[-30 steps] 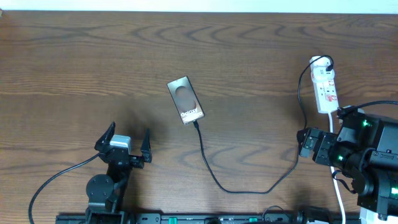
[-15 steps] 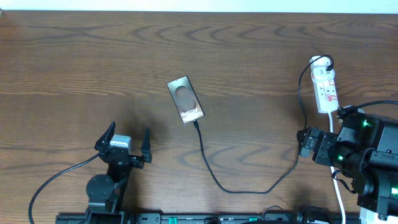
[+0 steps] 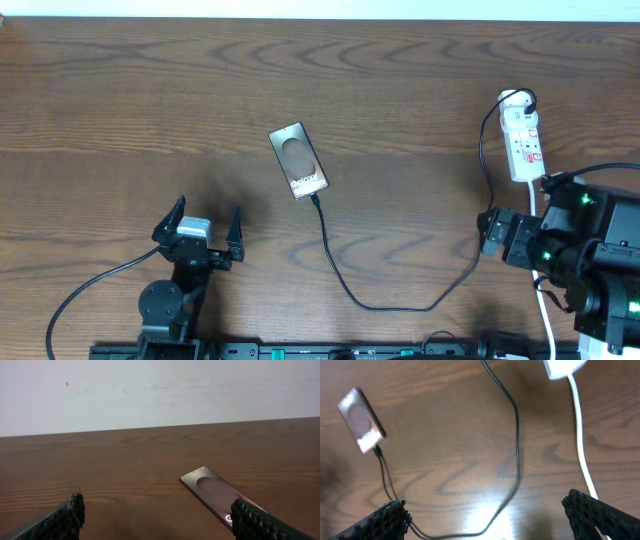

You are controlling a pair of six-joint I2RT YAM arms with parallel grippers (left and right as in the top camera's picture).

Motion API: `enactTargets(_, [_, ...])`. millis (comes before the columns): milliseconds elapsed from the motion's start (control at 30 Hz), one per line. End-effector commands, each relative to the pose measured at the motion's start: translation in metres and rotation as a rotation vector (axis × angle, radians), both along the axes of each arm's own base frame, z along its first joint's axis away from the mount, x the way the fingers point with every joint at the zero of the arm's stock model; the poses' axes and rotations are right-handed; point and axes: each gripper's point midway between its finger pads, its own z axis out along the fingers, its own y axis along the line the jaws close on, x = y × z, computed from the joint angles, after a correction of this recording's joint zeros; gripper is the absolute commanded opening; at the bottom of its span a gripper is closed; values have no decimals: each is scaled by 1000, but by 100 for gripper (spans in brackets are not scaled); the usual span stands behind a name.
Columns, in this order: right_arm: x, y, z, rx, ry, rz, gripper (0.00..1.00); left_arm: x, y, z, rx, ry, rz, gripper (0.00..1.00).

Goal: Plug charger to phone and switch on socket

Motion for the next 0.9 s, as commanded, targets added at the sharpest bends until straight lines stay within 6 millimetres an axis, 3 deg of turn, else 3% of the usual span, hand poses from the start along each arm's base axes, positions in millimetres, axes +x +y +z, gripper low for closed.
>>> enactTargets(0, [-4, -1, -1, -66, -27, 29, 99, -2, -2, -14, 17, 46, -17, 92])
enactTargets(100, [3, 4, -5, -120, -133, 70, 99, -2, -2, -14, 17, 46, -17, 92])
enactTargets(267, [26, 32, -26, -154, -398, 224, 99, -2, -2, -14, 17, 46, -17, 92])
enactTargets(400, [37, 42, -41, -135, -578, 238, 99, -2, -2, -14, 17, 46, -17, 92])
enactTargets(633, [42, 47, -54, -114, -844, 234, 99, -2, -2, -14, 17, 46, -17, 92])
enactTargets(733, [41, 45, -67, -71, -902, 190, 99, -2, -2, -14, 17, 46, -17, 92])
enactTargets(867, [45, 38, -64, -39, -934, 132, 99, -2, -2, -14, 17, 46, -17, 92])
